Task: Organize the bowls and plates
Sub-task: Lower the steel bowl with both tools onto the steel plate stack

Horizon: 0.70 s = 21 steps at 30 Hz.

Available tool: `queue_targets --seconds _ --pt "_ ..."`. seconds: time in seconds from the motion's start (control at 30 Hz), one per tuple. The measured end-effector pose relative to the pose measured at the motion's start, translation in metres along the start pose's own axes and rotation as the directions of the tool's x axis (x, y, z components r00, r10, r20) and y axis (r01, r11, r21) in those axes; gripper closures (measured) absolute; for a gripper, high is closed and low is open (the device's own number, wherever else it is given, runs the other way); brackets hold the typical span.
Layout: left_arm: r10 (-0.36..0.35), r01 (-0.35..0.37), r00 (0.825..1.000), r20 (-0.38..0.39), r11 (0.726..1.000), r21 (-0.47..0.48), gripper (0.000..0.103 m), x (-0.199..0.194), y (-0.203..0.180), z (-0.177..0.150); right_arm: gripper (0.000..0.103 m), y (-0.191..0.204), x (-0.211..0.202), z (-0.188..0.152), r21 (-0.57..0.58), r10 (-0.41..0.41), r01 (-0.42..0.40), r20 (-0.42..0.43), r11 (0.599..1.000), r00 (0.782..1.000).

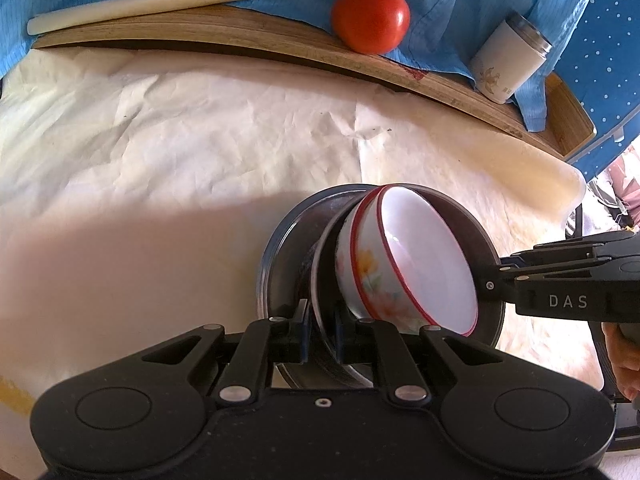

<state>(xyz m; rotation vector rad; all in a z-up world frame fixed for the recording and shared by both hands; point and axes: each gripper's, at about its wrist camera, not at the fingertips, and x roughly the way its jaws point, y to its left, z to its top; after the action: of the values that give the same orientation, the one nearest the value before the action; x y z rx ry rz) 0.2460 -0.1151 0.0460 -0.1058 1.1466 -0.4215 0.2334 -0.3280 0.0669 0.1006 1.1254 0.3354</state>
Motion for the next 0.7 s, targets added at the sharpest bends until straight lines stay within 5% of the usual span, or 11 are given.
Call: queue_targets --seconds 0.7 --pt "-0.001 0.001 1.000 0.001 1.000 -0.006 0.091 -0.0027 0.0014 0.0004 0.087 0.0014 -0.0012 -0.0010 -0.008 -0.005 0.005 0.008 1.000 1.000"
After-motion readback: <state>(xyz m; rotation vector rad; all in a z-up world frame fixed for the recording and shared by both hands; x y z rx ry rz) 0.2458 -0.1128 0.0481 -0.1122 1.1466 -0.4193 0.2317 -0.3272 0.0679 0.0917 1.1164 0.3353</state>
